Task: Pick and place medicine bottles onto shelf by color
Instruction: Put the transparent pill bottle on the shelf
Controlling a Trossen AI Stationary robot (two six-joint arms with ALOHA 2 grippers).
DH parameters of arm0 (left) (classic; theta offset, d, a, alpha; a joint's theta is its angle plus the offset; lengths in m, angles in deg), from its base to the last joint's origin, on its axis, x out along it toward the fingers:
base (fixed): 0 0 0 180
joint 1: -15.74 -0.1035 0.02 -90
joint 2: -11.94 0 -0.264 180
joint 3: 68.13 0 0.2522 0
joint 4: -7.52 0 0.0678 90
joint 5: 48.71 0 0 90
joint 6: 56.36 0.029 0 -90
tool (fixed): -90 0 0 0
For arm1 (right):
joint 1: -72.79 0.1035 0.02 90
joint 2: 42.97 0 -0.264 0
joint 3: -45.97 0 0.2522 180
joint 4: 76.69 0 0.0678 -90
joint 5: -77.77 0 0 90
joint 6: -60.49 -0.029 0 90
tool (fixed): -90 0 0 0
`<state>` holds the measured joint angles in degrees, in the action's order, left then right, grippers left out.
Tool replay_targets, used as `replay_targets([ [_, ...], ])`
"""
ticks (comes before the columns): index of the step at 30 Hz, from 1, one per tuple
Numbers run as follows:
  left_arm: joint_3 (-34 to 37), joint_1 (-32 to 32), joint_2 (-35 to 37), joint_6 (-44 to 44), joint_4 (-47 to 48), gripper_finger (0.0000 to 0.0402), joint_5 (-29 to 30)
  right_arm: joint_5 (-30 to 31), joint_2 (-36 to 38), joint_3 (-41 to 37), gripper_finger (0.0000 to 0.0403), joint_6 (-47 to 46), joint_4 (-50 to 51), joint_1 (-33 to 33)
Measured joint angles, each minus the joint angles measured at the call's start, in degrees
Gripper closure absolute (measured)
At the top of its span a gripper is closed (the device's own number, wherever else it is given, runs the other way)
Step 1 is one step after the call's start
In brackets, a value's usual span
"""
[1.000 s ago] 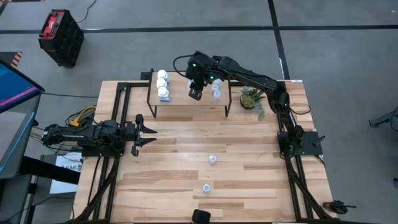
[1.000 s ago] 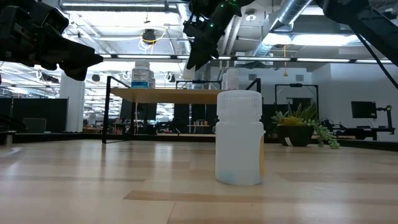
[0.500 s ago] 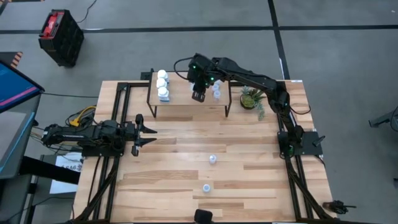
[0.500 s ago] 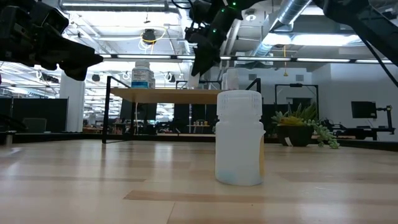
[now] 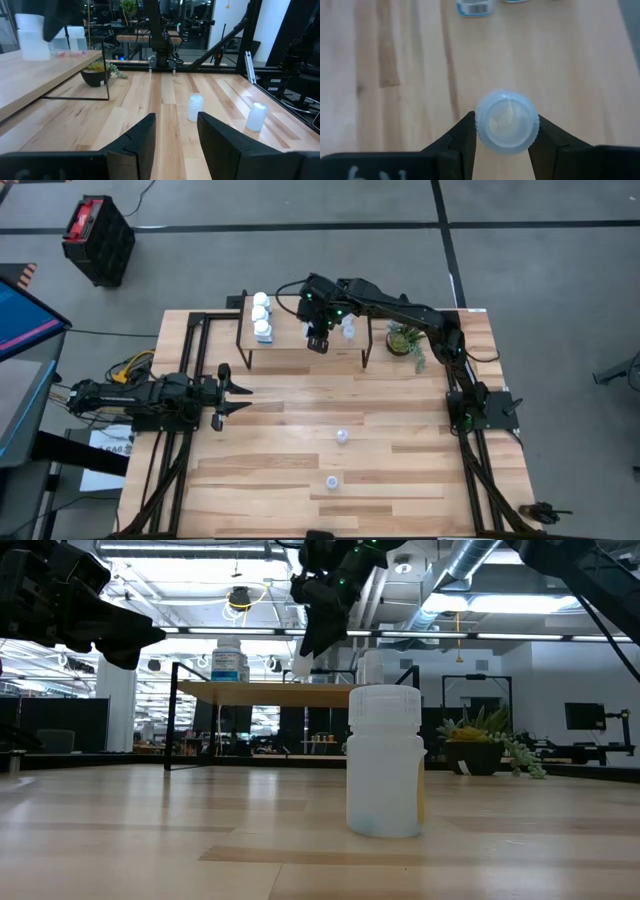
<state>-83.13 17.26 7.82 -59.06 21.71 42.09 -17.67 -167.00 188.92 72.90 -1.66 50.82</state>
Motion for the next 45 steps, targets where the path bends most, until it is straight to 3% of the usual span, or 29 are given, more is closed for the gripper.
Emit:
replay_targets([
  [4,0.00,0.00,-0.02,0.00,0.00,0.0269,0.00,-0.75,0.00,0.00,0.0252,0.32,1.47,0.29],
  [7,0.00,0.00,0.00,0.02,0.00,0.0269,0.00,2.75,0.00,0.00,0.0251,-0.21,-0.11,0.26],
  [16,0.00,0.00,0.00,0.02,0.01,0.0269,0.00,4.31,-0.87,0.14,0.0253,-1.83,-3.79,-2.14],
  [29,0.00,0.00,-0.02,0.00,0.02,0.0269,-0.02,3.61,-2.61,0.00,0.0252,-4.33,-4.27,-5.09],
  [39,0.00,0.00,-0.02,0.00,0.02,0.0269,-0.09,3.66,-2.85,0.04,0.0243,-4.43,-3.59,-4.38],
  [45,0.00,0.00,0.00,0.02,0.02,0.0269,-0.11,3.64,-2.84,0.04,0.0215,-4.47,-3.42,-4.22],
])
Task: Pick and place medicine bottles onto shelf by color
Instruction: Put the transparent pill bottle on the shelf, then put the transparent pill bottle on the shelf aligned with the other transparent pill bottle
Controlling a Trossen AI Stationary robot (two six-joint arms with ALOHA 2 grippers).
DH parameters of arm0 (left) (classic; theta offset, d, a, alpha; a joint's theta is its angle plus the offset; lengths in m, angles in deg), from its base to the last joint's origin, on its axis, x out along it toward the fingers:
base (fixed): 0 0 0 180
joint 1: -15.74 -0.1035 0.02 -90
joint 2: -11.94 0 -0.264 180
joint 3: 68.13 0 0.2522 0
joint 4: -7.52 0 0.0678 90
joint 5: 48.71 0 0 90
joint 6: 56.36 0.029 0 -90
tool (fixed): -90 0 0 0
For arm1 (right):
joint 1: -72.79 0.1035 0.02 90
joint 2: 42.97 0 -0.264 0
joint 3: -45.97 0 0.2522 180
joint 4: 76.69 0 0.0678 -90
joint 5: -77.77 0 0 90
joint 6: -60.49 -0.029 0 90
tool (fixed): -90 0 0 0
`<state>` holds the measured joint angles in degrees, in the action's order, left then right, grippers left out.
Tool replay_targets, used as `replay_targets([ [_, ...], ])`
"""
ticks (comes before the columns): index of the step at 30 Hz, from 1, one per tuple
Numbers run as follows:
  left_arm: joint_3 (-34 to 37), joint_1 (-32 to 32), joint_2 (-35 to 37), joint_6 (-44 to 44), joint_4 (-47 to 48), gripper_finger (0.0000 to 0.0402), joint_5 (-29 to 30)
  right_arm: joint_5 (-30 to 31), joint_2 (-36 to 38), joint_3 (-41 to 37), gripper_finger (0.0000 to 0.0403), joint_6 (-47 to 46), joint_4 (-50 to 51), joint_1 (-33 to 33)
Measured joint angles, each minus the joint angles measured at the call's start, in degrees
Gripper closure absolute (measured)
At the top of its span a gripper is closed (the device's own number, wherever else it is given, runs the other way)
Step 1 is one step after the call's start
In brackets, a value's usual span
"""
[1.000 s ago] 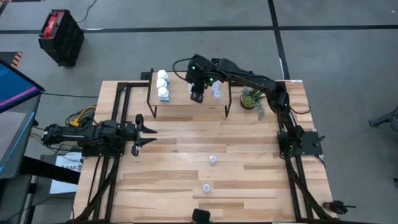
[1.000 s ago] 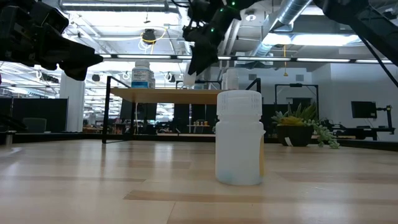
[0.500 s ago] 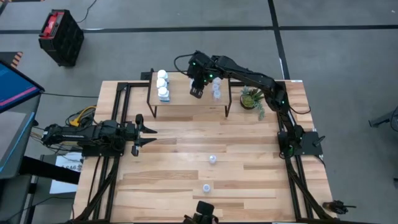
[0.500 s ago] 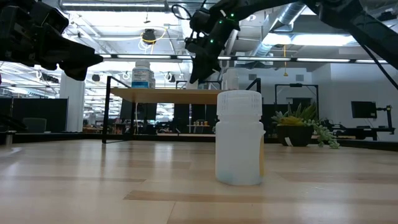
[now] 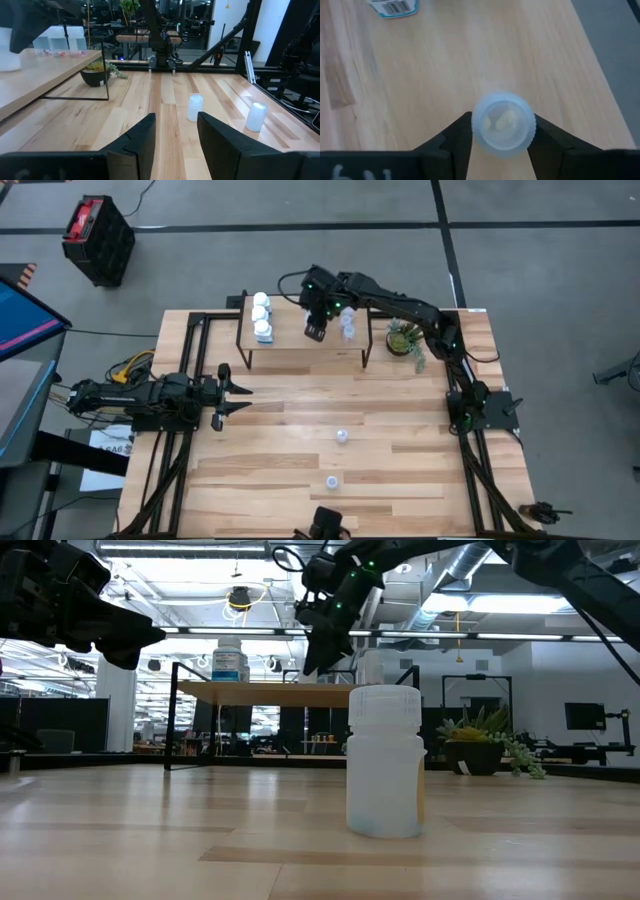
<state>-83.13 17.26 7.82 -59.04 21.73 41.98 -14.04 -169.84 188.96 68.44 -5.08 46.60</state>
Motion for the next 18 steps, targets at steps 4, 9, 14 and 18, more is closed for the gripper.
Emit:
replay_targets([
  [4,0.00,0.00,-0.02,-0.02,0.00,0.0269,0.00,0.22,0.00,0.00,0.0184,-0.93,-0.05,-0.10],
  [9,0.00,0.00,0.00,-0.02,0.00,0.0269,0.00,0.22,0.00,0.00,0.0158,-1.95,-0.14,-0.08],
  [14,0.00,0.00,-0.01,-0.02,0.00,0.0269,-0.02,0.27,0.13,1.07,0.0153,-1.99,0.36,-0.10],
  [18,0.00,0.00,-0.02,-0.03,0.00,0.0269,-0.02,0.45,0.20,4.49,0.0154,-2.05,0.36,-0.12],
])
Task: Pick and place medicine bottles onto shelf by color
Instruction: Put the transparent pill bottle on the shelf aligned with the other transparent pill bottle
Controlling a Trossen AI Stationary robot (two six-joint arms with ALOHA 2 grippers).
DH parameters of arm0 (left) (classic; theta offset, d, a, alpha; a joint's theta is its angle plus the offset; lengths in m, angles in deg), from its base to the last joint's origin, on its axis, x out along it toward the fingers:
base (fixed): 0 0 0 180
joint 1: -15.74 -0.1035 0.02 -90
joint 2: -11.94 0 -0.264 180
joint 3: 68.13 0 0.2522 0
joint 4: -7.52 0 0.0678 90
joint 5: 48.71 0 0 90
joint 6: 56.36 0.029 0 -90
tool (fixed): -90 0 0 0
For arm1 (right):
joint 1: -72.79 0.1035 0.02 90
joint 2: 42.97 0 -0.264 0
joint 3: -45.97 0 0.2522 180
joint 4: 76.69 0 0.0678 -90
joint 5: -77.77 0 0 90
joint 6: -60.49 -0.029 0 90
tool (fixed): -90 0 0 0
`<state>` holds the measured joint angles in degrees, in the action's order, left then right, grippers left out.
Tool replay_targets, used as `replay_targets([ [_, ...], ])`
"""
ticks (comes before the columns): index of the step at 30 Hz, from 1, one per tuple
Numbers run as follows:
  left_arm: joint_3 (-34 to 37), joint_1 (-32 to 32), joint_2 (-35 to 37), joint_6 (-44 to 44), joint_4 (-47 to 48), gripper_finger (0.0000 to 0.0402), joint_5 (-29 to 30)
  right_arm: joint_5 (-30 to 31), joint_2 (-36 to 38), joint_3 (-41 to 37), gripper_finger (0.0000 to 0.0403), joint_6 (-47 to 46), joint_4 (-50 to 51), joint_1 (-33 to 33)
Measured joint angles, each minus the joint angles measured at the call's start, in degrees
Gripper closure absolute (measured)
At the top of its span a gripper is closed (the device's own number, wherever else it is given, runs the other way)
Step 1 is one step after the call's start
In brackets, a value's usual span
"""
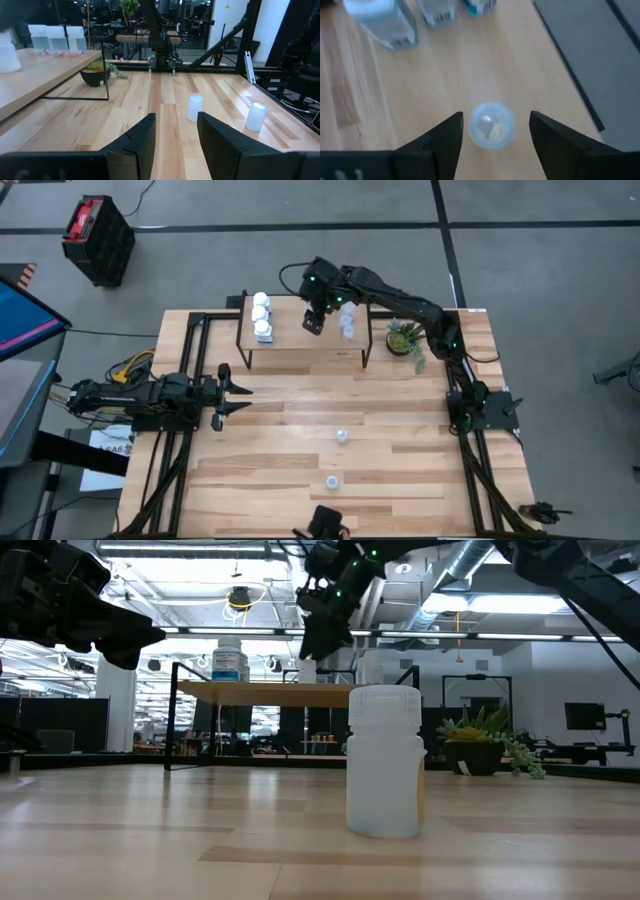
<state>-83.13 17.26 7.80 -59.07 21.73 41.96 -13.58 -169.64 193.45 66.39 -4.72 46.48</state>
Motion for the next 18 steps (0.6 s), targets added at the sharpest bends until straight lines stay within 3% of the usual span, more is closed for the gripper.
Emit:
replay_targets([
  [10,0.00,0.00,0.00,0.01,0.00,0.0269,-0.02,0.22,6.36,1.16,0.0154,-3.32,2.31,1.72],
  [18,0.00,0.00,0.00,0.03,0.00,0.0269,-0.02,0.03,12.91,1.15,0.0154,-5.83,16.13,10.57],
])
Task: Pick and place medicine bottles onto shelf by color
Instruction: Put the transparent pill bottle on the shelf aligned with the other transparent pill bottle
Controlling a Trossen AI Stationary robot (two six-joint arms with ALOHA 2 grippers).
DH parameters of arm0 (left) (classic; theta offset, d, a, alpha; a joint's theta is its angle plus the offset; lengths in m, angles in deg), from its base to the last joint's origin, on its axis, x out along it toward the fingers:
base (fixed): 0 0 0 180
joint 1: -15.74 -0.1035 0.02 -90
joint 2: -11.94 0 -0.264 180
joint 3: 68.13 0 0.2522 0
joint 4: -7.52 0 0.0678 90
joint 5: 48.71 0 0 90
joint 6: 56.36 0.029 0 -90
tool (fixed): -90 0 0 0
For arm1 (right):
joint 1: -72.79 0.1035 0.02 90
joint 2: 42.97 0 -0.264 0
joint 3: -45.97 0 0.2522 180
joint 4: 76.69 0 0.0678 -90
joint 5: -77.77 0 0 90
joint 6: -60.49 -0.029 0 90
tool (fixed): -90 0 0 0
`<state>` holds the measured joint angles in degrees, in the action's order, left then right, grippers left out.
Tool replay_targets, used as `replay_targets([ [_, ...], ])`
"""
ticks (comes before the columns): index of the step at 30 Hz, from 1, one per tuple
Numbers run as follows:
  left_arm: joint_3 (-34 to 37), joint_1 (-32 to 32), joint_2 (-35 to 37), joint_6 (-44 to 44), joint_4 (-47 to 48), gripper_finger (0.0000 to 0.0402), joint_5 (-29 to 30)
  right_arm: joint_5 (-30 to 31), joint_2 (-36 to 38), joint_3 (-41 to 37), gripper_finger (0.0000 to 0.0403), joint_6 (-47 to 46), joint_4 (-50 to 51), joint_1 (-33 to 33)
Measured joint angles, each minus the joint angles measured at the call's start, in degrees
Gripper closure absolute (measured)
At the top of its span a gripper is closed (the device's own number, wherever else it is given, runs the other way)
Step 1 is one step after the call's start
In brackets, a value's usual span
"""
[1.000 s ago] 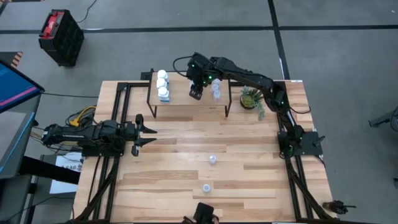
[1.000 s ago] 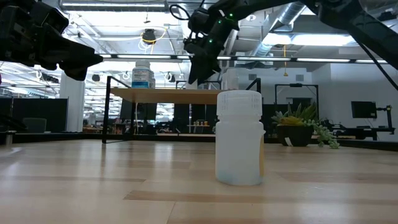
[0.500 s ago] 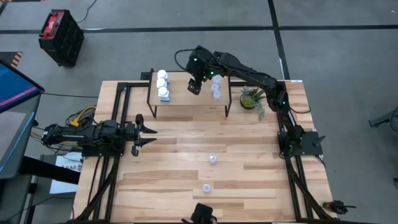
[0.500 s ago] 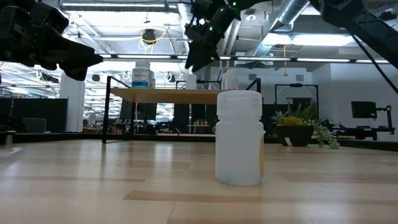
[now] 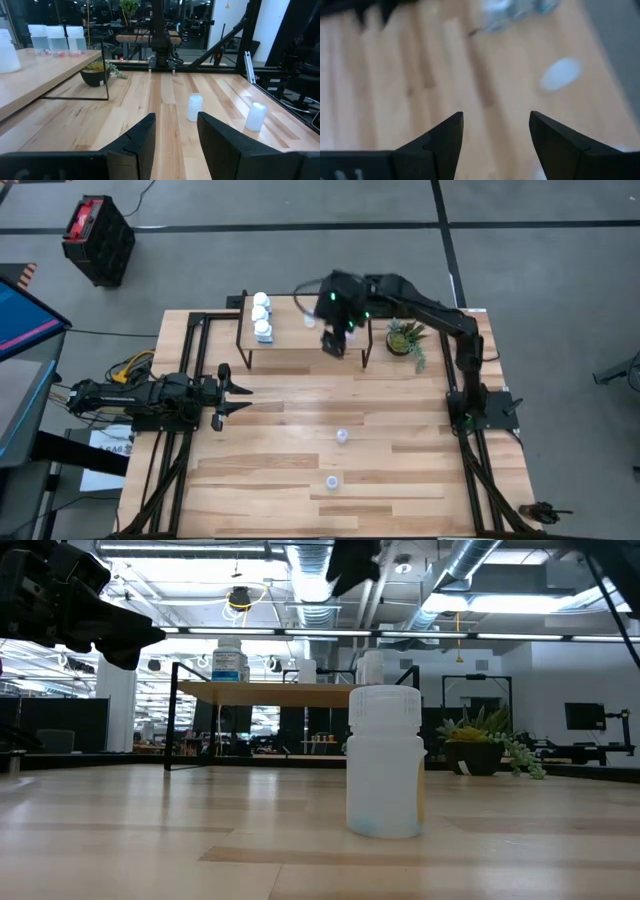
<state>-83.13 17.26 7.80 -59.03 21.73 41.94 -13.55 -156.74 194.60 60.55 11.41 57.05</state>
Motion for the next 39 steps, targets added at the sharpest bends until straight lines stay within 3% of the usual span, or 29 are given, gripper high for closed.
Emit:
replay_targets([
  [9,0.00,0.00,0.01,0.00,0.00,0.0269,0.00,5.23,2.09,-0.04,0.0154,-4.69,8.52,15.40],
  [19,0.00,0.00,0.02,0.00,0.00,0.0269,-0.02,12.53,2.20,-3.97,0.0154,-12.21,10.20,28.43],
  [27,0.00,0.00,0.01,-0.03,0.00,0.0269,-0.01,16.45,2.05,-12.12,0.0154,-19.72,11.84,33.64],
  [39,0.00,0.00,0.02,0.00,0.00,0.0269,0.00,18.42,2.02,-24.32,0.0154,-26.71,5.85,37.98],
])
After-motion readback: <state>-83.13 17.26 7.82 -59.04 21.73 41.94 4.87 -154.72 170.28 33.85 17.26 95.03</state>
